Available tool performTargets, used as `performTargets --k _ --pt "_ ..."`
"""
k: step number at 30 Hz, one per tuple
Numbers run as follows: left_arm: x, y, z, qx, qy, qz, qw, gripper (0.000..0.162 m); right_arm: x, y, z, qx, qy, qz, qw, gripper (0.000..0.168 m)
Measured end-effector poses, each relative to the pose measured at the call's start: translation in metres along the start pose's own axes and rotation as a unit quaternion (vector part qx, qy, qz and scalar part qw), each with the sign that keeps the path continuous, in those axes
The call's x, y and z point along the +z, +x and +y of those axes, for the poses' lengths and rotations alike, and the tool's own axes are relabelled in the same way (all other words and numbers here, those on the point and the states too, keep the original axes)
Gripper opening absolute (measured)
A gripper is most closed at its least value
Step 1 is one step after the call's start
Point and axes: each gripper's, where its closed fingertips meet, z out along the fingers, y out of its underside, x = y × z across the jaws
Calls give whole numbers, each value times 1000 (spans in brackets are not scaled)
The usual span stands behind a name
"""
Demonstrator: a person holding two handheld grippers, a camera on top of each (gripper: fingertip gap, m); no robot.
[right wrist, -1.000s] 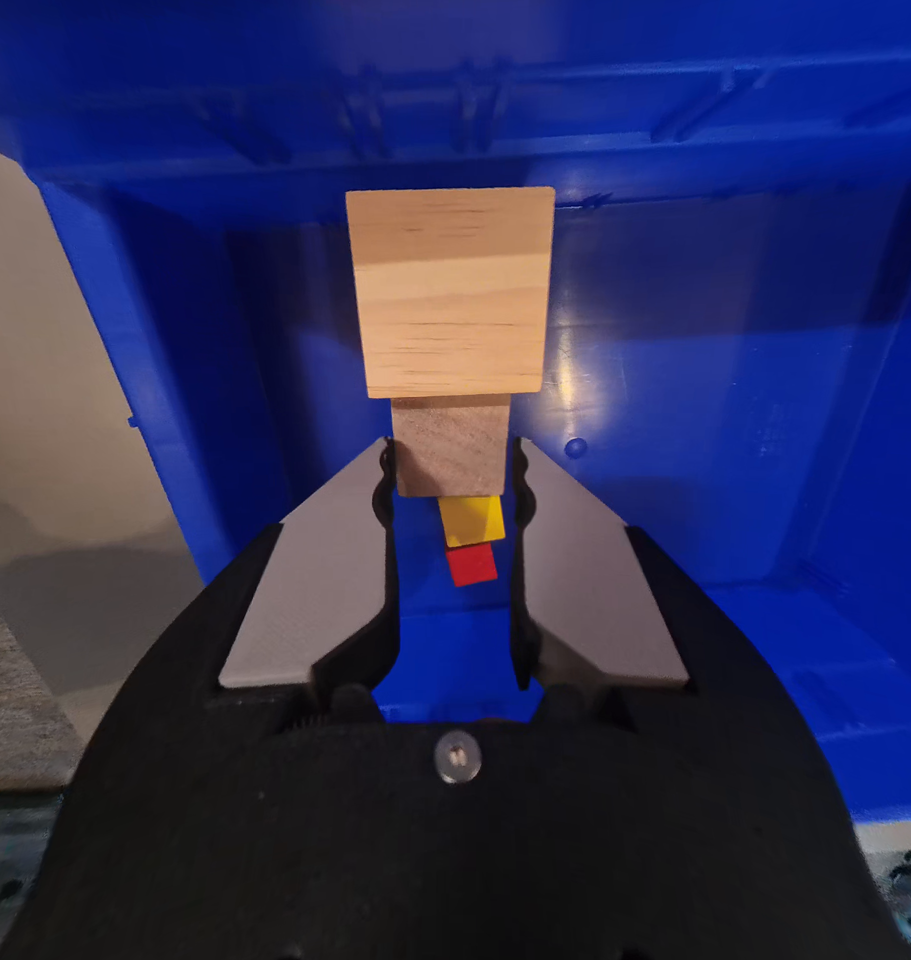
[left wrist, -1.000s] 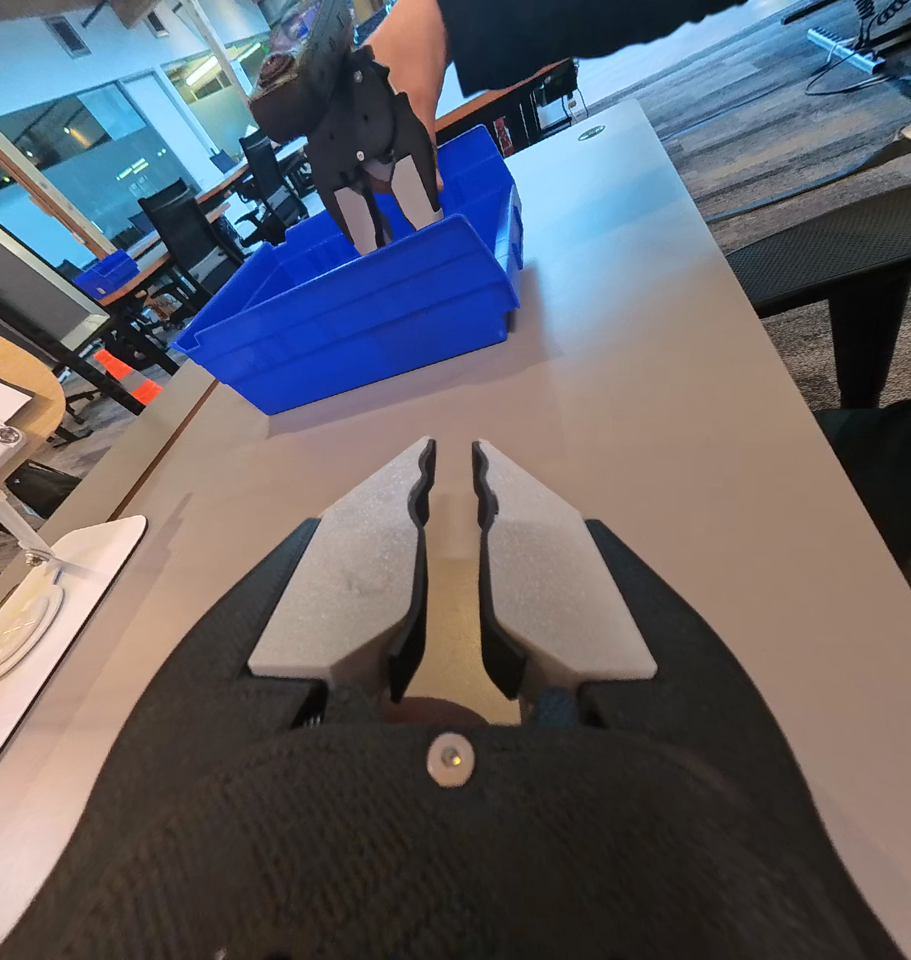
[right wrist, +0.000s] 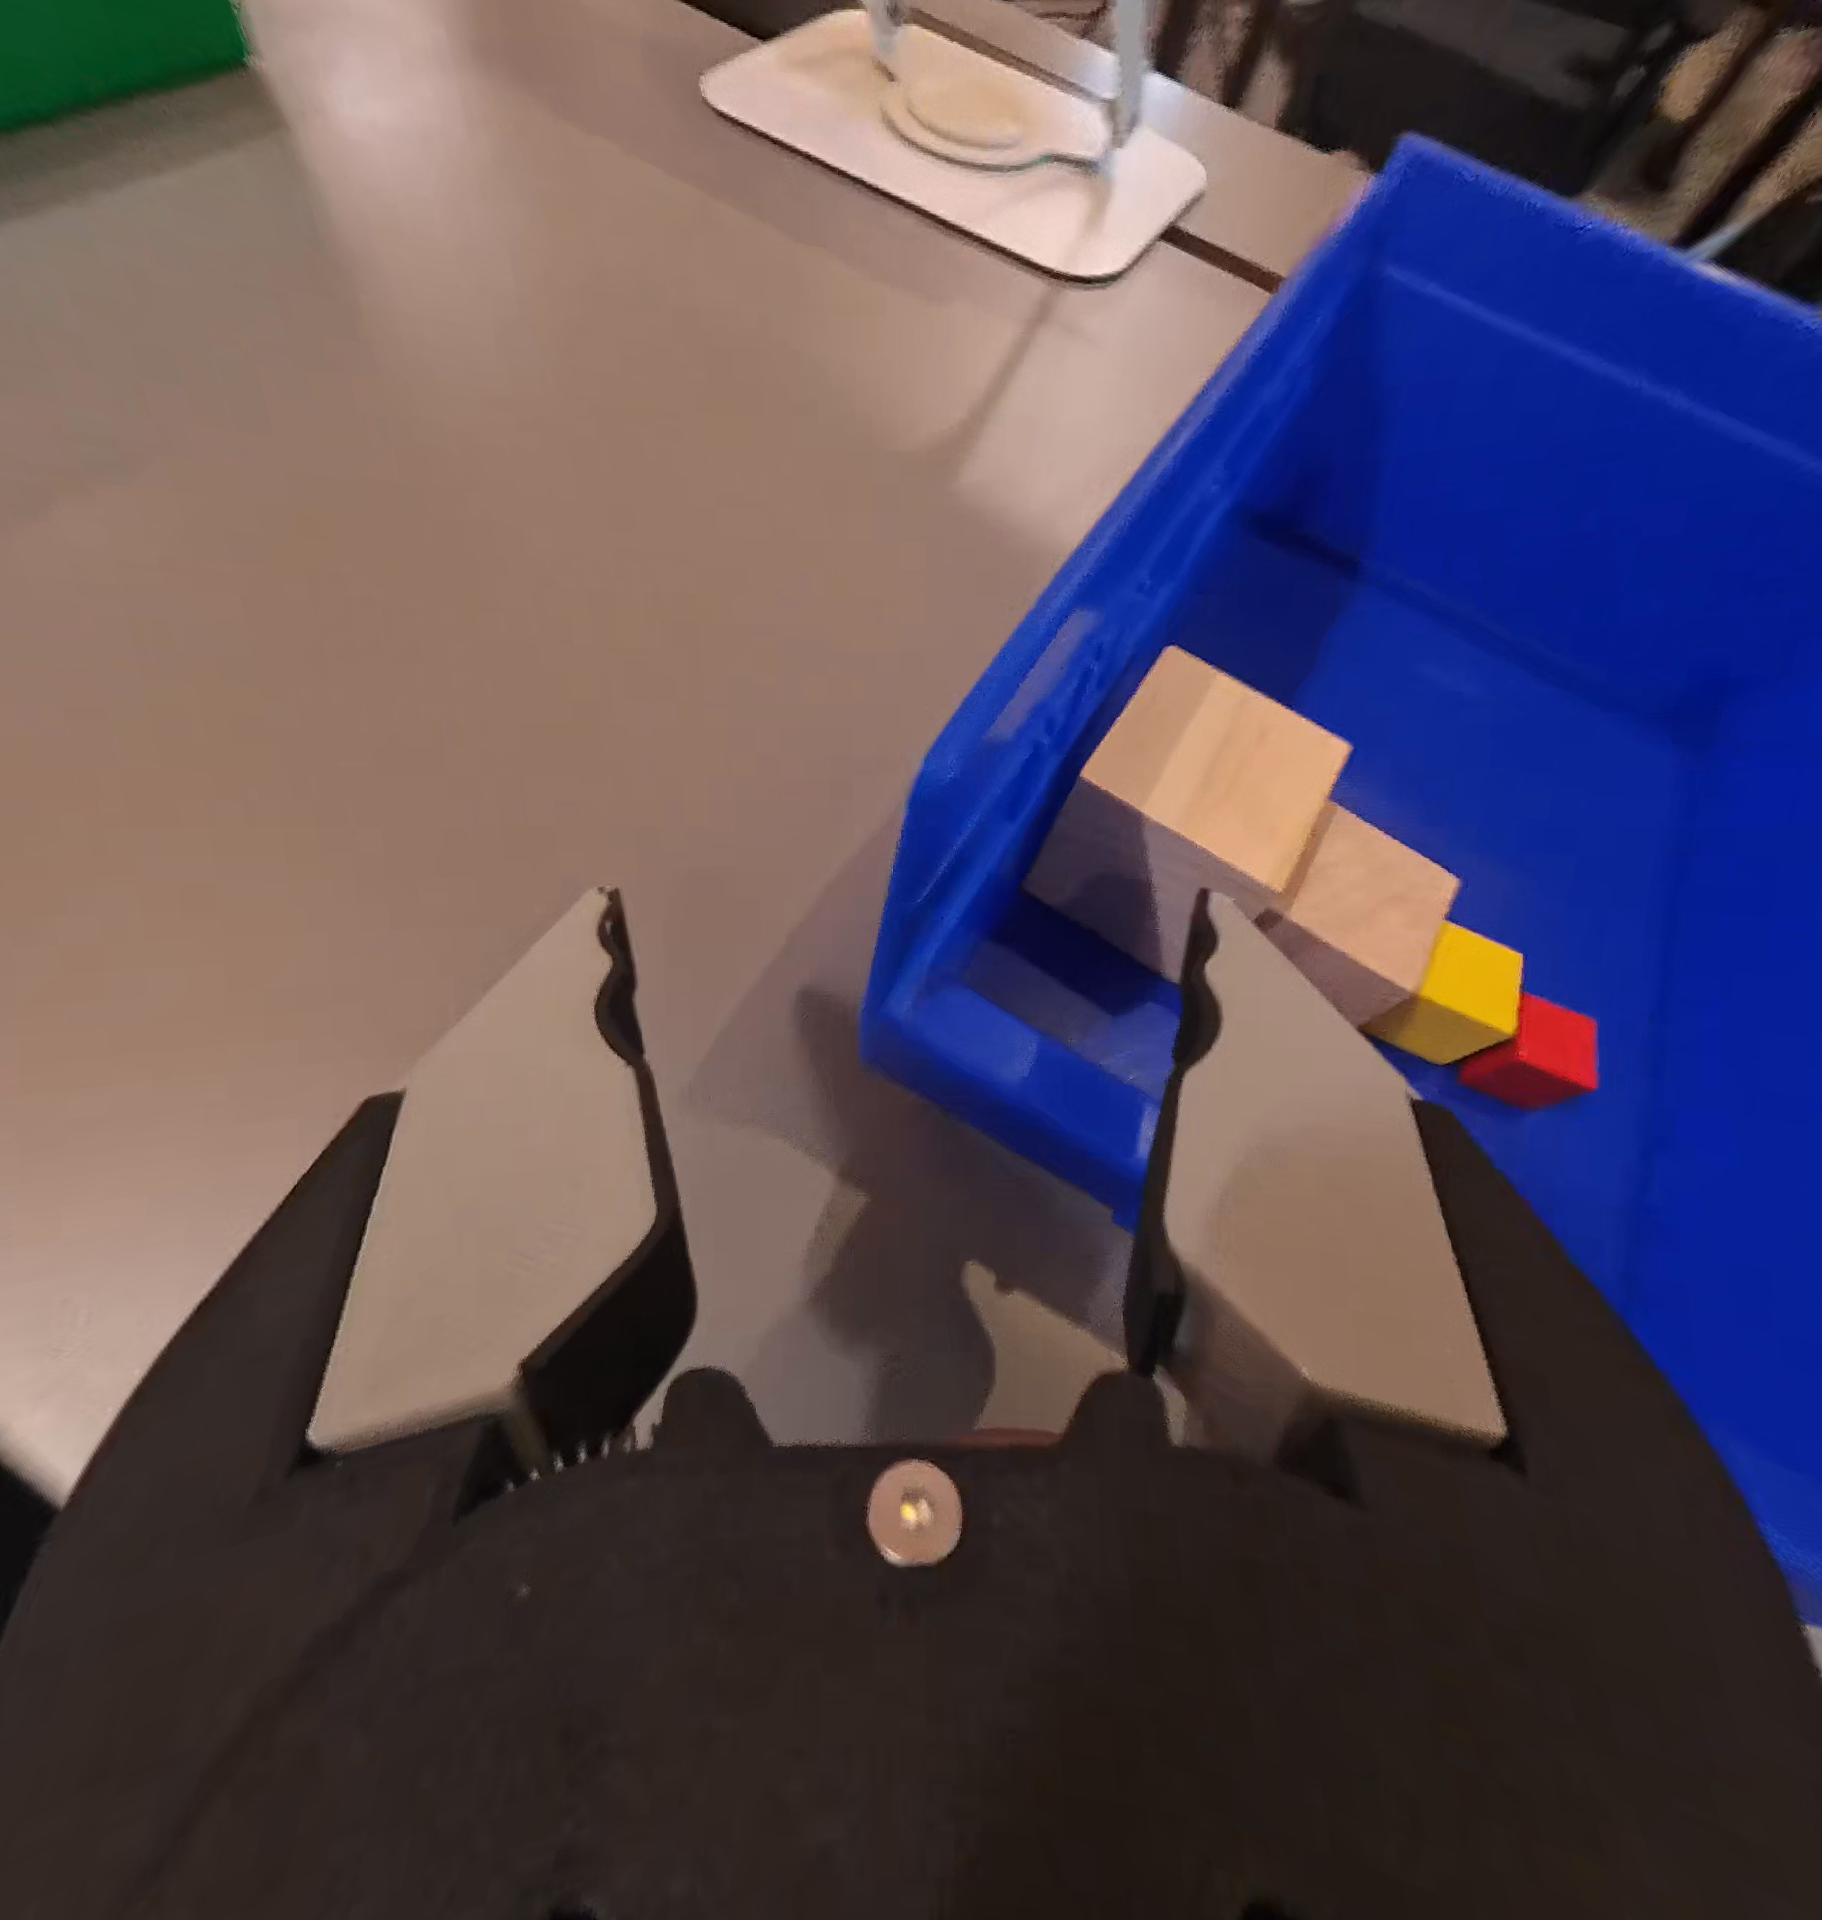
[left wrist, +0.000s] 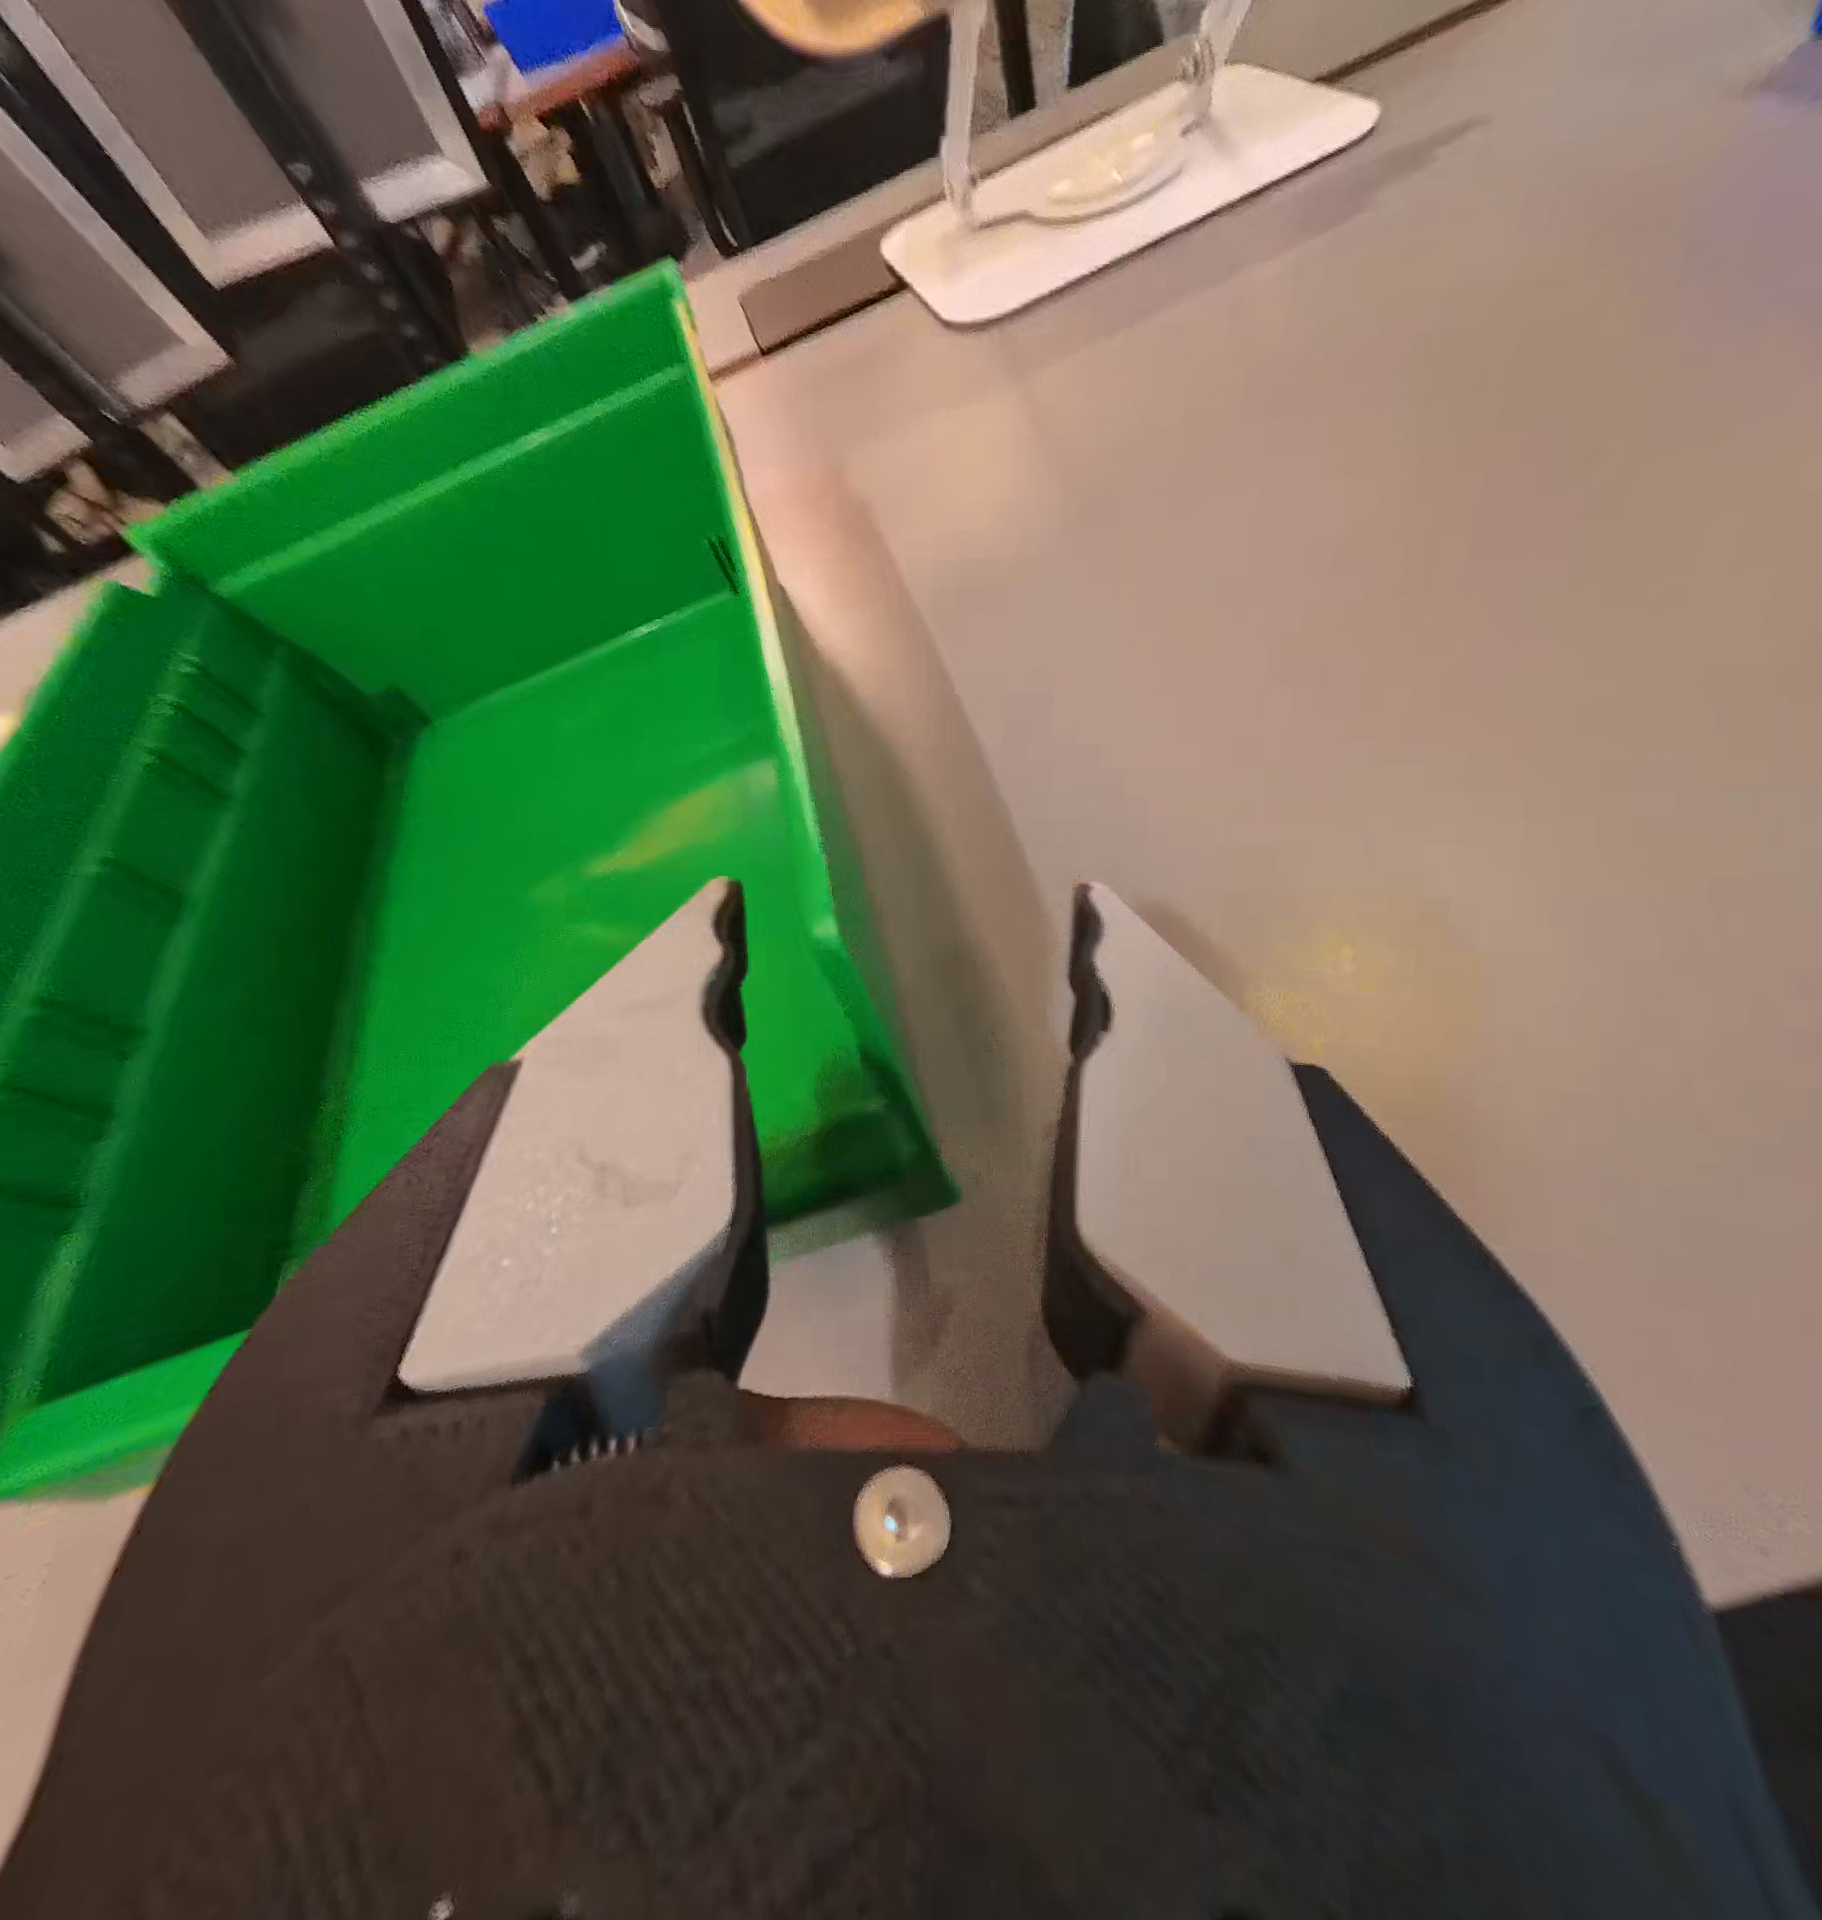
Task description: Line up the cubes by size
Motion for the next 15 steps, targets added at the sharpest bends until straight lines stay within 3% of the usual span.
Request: performTargets --k 1,2,3,4,6,10,15 --pt "8 -3 1 -2 2 -11 1000 63 6 5 0 -6 1 22 1000 97" --pt "11 -10 -3 10 12 -36 999 53 13 6 0 -10 1 32 999 87" --pt "13 -15 -7 24 18 -53 998 16 17 6 -3 -13 5 40 999 80" --pt "14 -18 -8 20 17 -61 998 12 19 1 -9 -28 16 34 999 47" --pt "15 -29 -5 14 18 -75 997 4 20 8 -14 -58 12 71 996 17" --pt "-1 -43 -9 -14 31 -30 999 3 17 0 -13 -76 -20 74 994 15" --pt "-43 -76 -52 -58 100 5 993 1 10 -57 -26 -87 -26 10 996 17"
